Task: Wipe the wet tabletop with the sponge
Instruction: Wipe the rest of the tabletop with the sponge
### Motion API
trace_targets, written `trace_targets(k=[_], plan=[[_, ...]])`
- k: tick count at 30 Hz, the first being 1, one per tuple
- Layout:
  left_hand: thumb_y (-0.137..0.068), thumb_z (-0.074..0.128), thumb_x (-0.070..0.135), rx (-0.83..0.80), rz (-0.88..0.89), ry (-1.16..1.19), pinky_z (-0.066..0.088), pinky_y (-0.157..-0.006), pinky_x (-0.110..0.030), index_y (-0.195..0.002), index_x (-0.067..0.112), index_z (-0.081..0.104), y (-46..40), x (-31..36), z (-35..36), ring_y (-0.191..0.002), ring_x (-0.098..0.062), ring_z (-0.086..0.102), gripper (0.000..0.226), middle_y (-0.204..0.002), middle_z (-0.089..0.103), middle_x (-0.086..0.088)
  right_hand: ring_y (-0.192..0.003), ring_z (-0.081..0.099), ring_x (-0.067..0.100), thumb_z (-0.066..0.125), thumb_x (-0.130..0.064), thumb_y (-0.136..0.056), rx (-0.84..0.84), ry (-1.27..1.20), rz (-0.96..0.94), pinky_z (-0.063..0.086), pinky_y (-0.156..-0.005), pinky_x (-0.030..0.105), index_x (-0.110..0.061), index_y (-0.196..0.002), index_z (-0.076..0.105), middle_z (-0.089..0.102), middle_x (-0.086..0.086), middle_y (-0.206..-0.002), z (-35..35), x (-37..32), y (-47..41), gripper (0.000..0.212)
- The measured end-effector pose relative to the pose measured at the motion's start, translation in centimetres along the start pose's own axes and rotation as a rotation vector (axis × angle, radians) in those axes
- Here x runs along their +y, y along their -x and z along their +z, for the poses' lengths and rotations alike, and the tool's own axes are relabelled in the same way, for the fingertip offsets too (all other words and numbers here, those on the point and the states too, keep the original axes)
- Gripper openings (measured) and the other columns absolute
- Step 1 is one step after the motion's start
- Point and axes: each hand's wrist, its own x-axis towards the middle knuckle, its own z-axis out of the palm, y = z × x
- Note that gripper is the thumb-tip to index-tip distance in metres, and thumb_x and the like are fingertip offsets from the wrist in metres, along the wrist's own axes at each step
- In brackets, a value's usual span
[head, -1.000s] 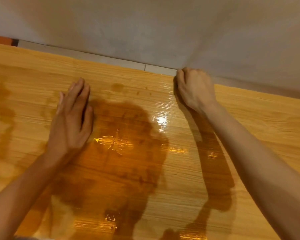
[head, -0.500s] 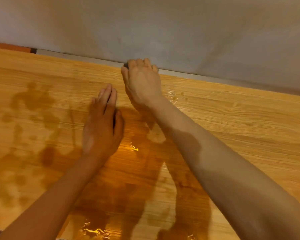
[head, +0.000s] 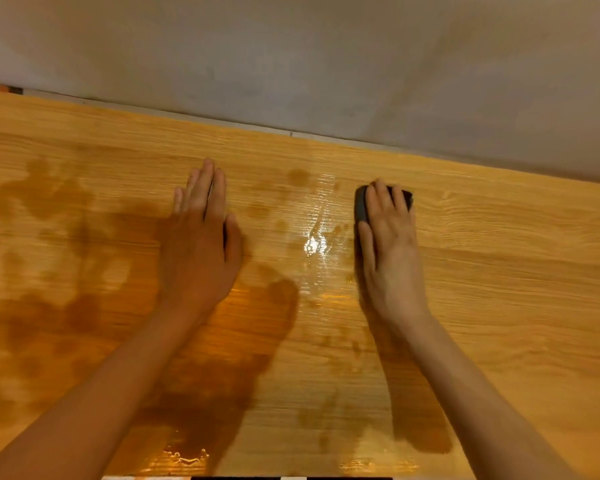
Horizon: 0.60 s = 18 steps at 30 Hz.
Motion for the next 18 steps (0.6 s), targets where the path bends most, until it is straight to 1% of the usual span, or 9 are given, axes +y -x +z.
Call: trace_targets(k=[2,4,6,8,10,12,15,16,18], plan=[[-0.107,0.028,0.027,-0.008,-0.001,0.0,0.009,-0.129,-0.042,-0.159,0.003,0.024,0.0,0.0,0.0,-0.157,-0.028,0.014,0.058,-0.169,0.017,-0.013,-0.15,0.006,0.015,0.033,-0.022,-0.105,-0.067,0.018,-0.045,0.009,-0.122,0.045,-0.01,-0.151,0.029,0.023,0.002,-0.159,0.1,-0.6,3.8,0.048],[-0.107,0.029,0.026,-0.006,0.006,-0.002,0.01,-0.128,-0.043,-0.159,0.002,0.024,0.0,0.0,0.0,-0.157,-0.029,0.015,0.058,-0.169,0.018,-0.014,-0.15,0.003,0.016,0.03,-0.024,-0.105,-0.107,0.064,-0.072,0.008,-0.122,0.046,-0.011,-0.152,0.026,0.019,0.002,-0.16,-0.2,-0.6,3.7,0.049],[-0.106,0.029,0.025,-0.004,0.01,-0.014,0.01,-0.128,-0.044,-0.159,0.001,0.025,0.0,0.0,-0.1,-0.156,-0.03,0.016,0.057,-0.168,0.019,-0.015,-0.15,0.003,0.022,0.026,-0.025,-0.104,-0.076,0.131,-0.038,0.008,-0.122,0.047,-0.01,-0.152,0.024,0.018,0.006,-0.161,0.0,-0.5,-0.2,0.05],[-0.106,0.029,0.025,-0.004,0.007,-0.023,0.009,-0.128,-0.042,-0.159,0.001,0.024,-0.1,0.0,-0.1,-0.156,-0.029,0.016,0.058,-0.168,0.019,-0.015,-0.15,0.006,0.028,0.025,-0.025,-0.103,-0.005,0.15,0.057,0.008,-0.122,0.049,-0.008,-0.152,0.024,0.018,0.01,-0.161,0.5,-0.7,-5.2,0.052],[-0.106,0.029,0.025,-0.001,0.012,-0.018,0.008,-0.128,-0.04,-0.159,0.001,0.023,0.0,0.0,0.0,-0.156,-0.029,0.015,0.058,-0.168,0.018,-0.015,-0.149,0.008,0.029,0.025,-0.024,-0.103,0.05,0.133,0.103,0.008,-0.122,0.049,-0.007,-0.151,0.024,0.02,0.011,-0.16,1.3,-1.5,-6.7,0.051],[-0.106,0.028,0.025,0.002,0.01,-0.001,0.005,-0.128,-0.039,-0.16,0.002,0.022,0.0,0.1,0.1,-0.157,-0.027,0.013,0.059,-0.169,0.016,-0.014,-0.15,0.008,0.026,0.026,-0.022,-0.104,0.041,0.132,0.054,0.008,-0.122,0.048,-0.007,-0.151,0.025,0.021,0.009,-0.16,1.9,-2.7,-3.6,0.05],[-0.105,0.027,0.026,0.006,-0.001,0.022,0.003,-0.128,-0.037,-0.16,0.003,0.02,0.0,0.2,0.2,-0.157,-0.026,0.012,0.06,-0.169,0.015,-0.013,-0.15,0.005,0.022,0.027,-0.021,-0.104,-0.08,0.159,-0.071,0.009,-0.122,0.049,-0.009,-0.152,0.022,0.018,0.006,-0.161,1.9,-4.2,3.7,0.05],[-0.105,0.027,0.025,0.012,0.001,0.029,0.002,-0.128,-0.036,-0.16,0.003,0.02,0.0,0.2,0.2,-0.157,-0.027,0.012,0.06,-0.169,0.015,-0.013,-0.15,0.005,0.02,0.026,-0.022,-0.104,-0.105,0.162,-0.098,0.009,-0.122,0.049,-0.01,-0.153,0.021,0.018,0.005,-0.161,1.8,-4.1,4.6,0.05],[-0.106,0.029,0.024,0.031,0.01,0.043,0.001,-0.128,-0.035,-0.16,0.003,0.021,-0.1,0.2,0.1,-0.157,-0.027,0.012,0.059,-0.169,0.016,-0.014,-0.15,0.005,0.02,0.026,-0.023,-0.104,-0.12,0.155,-0.099,0.007,-0.122,0.046,-0.011,-0.153,0.022,0.019,0.004,-0.161,1.7,-3.8,2.2,0.05]])
